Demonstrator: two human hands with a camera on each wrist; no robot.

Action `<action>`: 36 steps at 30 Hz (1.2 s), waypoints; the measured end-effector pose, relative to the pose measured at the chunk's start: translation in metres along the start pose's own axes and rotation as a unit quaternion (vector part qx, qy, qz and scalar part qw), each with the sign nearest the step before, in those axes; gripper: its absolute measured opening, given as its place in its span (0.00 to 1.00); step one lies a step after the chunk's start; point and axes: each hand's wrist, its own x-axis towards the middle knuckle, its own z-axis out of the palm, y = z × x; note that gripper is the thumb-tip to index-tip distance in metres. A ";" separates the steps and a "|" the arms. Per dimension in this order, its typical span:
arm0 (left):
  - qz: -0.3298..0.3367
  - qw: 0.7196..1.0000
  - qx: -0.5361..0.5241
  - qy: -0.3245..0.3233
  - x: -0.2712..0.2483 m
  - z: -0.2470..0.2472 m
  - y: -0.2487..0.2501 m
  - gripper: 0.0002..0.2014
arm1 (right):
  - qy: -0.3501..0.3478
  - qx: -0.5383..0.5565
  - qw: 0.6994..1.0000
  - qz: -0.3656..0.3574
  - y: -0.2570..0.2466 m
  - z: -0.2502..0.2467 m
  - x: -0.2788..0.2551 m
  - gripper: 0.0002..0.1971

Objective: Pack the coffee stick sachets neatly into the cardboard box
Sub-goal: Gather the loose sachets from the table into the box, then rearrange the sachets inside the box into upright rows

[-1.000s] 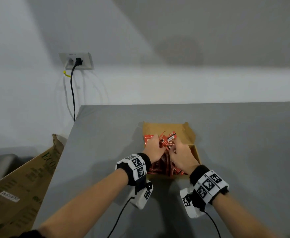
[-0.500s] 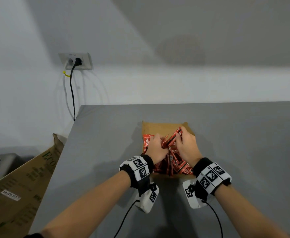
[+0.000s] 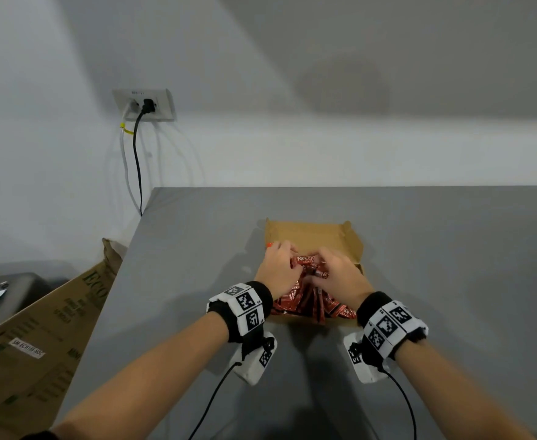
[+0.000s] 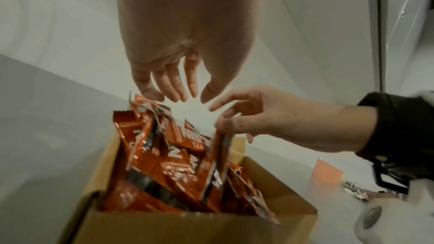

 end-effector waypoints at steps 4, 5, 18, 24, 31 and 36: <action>-0.047 0.995 0.071 0.052 0.003 -0.018 -0.019 0.18 | 0.095 -0.053 0.986 0.127 0.023 -0.021 -0.006 0.14; -0.074 0.995 0.052 0.035 0.002 -0.022 -0.024 0.20 | 0.104 -0.064 0.978 0.170 0.029 -0.023 -0.010 0.14; -0.192 0.978 -0.086 -0.008 -0.047 -0.075 -0.067 0.18 | -0.027 0.018 0.993 0.115 -0.009 0.031 0.006 0.20; -0.187 0.982 -0.013 0.001 -0.054 -0.085 -0.086 0.24 | -0.013 -0.023 0.997 0.074 -0.017 0.030 0.012 0.11; -0.039 0.956 0.276 -0.096 -0.039 -0.082 -0.071 0.36 | -0.166 -0.124 0.977 0.044 -0.033 0.022 -0.001 0.15; -0.073 0.954 0.227 -0.181 -0.043 -0.064 -0.089 0.57 | -0.180 -0.123 0.975 0.038 -0.037 0.033 0.005 0.08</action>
